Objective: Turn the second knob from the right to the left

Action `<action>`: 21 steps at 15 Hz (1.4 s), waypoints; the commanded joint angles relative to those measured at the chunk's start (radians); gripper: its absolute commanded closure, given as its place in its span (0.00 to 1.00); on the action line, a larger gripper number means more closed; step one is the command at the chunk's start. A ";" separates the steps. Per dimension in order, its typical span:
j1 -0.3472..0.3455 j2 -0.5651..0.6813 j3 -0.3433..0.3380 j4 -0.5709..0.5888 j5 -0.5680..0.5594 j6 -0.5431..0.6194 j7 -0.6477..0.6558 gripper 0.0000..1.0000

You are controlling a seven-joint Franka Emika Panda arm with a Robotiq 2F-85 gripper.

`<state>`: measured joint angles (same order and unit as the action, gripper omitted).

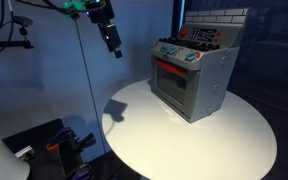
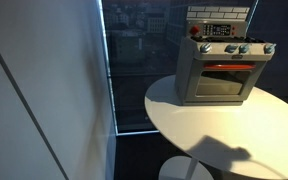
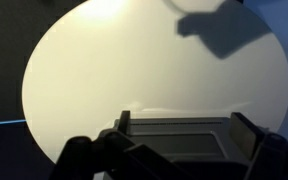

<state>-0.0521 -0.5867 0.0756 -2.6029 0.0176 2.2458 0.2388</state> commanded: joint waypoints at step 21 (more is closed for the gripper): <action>-0.045 0.260 -0.017 0.149 0.068 0.343 0.241 0.00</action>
<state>-0.0952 -0.3265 0.0573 -2.4553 0.0823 2.5902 0.4832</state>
